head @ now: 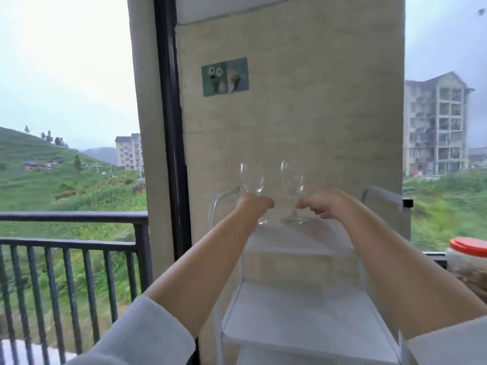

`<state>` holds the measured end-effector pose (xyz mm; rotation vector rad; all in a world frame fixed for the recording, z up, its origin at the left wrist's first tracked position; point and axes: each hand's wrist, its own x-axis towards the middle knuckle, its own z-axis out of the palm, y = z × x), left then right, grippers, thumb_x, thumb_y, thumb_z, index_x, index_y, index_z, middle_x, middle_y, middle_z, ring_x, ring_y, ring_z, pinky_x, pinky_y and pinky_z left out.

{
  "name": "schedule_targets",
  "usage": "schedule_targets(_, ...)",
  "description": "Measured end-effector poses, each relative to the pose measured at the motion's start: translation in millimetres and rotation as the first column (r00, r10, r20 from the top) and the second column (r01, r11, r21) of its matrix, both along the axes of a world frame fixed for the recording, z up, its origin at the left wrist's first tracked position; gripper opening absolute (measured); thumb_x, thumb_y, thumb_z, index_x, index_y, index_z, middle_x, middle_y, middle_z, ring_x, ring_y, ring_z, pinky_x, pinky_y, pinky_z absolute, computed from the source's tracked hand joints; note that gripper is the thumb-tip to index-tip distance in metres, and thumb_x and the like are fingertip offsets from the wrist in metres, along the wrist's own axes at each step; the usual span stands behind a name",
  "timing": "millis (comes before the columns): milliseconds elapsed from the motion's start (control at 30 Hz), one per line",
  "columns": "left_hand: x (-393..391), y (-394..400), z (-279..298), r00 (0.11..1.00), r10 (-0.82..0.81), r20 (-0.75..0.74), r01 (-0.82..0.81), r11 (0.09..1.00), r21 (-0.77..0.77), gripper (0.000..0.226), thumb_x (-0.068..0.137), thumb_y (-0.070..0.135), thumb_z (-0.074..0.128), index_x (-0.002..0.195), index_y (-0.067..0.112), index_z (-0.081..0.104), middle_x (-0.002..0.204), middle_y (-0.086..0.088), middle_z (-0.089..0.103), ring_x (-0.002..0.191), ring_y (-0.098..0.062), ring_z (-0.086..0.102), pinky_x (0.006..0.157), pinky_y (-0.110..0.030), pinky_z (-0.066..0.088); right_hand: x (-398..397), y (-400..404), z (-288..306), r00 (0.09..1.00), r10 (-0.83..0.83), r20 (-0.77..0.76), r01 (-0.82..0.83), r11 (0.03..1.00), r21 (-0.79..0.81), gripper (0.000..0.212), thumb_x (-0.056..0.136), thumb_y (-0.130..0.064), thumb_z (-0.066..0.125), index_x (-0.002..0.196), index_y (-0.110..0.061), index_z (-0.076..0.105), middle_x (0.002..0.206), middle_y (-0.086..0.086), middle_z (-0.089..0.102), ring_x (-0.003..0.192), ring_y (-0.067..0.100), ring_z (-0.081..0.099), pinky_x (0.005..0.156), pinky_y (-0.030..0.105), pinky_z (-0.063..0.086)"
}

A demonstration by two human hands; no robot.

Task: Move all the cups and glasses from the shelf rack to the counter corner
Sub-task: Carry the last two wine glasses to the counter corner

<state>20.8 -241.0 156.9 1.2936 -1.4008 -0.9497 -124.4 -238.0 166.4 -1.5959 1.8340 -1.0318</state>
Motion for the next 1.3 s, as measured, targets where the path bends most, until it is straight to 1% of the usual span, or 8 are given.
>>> schedule_targets(133,5,-12,15,0.996,-0.009,-0.090,0.012,0.999,0.034,0.026,0.083,0.005,0.061,0.106,0.009,0.048,0.067,-0.001,0.037,0.077,-0.017,0.046,0.068,-0.026,0.036,-4,-17,8,0.969,0.001,0.247,-0.013,0.999,0.048,0.028,0.082,-0.014,0.064,0.107,-0.018,0.052,0.076,0.004,0.047,0.063,0.013,0.042,0.063,0.022,0.040)
schedule_targets(200,9,-20,15,0.993,-0.015,-0.114,0.021,0.998,0.051,0.030,0.082,0.002,0.061,0.110,0.006,0.049,0.067,0.000,0.036,0.076,-0.017,0.044,0.077,-0.027,0.032,-5,-25,6,0.983,0.027,0.181,-0.034,0.999,0.039,0.036,0.078,-0.013,0.068,0.112,-0.014,0.055,0.094,0.008,0.054,0.084,0.018,0.053,0.072,0.026,0.041)
schedule_targets(267,10,-27,10,0.993,-0.031,-0.116,0.041,0.996,0.084,0.017,0.081,0.001,0.062,0.089,0.007,0.048,0.065,-0.001,0.033,0.057,-0.013,0.034,0.073,-0.025,0.036,0,-28,2,0.994,0.066,0.091,-0.067,0.998,0.012,0.036,0.075,-0.008,0.071,0.108,-0.012,0.056,0.104,0.009,0.057,0.103,0.021,0.053,0.077,0.029,0.040)
schedule_targets(367,11,-45,-1,0.997,-0.031,-0.064,0.035,0.997,0.062,0.019,0.079,0.003,0.063,0.076,0.009,0.046,0.062,-0.003,0.033,0.048,-0.014,0.032,0.043,-0.018,0.034,9,-31,-7,0.983,0.164,0.084,-0.161,0.986,-0.045,0.027,0.075,0.001,0.068,0.096,-0.010,0.056,0.088,0.011,0.054,0.088,0.021,0.051,0.060,0.025,0.035)
schedule_targets(567,3,-50,-7,0.995,-0.028,-0.091,0.027,1.000,-0.014,0.017,0.077,0.002,0.061,0.087,0.011,0.051,0.062,0.000,0.049,0.047,-0.009,0.049,0.043,-0.019,0.035,7,-26,-9,0.972,0.209,0.110,-0.199,0.975,-0.095,0.019,0.079,-0.002,0.064,0.063,-0.010,0.056,0.051,0.002,0.060,0.054,0.014,0.051,0.054,0.024,0.035)
schedule_targets(700,5,-46,-6,0.985,-0.017,-0.174,0.011,0.999,-0.033,0.022,0.076,-0.003,0.059,0.063,0.010,0.047,0.034,0.000,0.041,0.022,-0.009,0.037,0.048,-0.021,0.034,0,-23,-8,0.953,0.193,0.235,-0.148,0.970,-0.195,0.032,0.081,0.003,0.058,0.054,-0.006,0.044,0.021,-0.005,0.035,0.024,0.012,0.042,0.049,0.028,0.029)
schedule_targets(967,4,-8,10,0.997,-0.046,-0.060,0.040,0.994,-0.103,0.026,0.076,0.002,0.058,0.061,0.020,0.047,0.048,-0.003,0.035,0.037,-0.016,0.034,0.047,-0.019,0.029,-1,-5,7,0.891,0.092,0.444,0.051,0.953,-0.299,0.032,0.085,0.001,0.053,0.060,-0.014,0.041,0.024,-0.006,0.028,0.015,0.003,0.022,0.025,0.006,0.024)
schedule_targets(1300,11,55,14,0.993,-0.092,-0.073,0.080,0.985,-0.153,0.026,0.074,-0.005,0.056,0.061,0.014,0.045,0.018,0.008,0.029,0.023,-0.014,0.031,0.048,-0.021,0.030,-2,57,4,0.844,0.044,0.535,0.215,0.886,-0.412,0.039,0.082,-0.003,0.059,0.051,-0.013,0.038,0.030,-0.001,0.030,0.015,0.005,0.024,0.027,0.008,0.026)
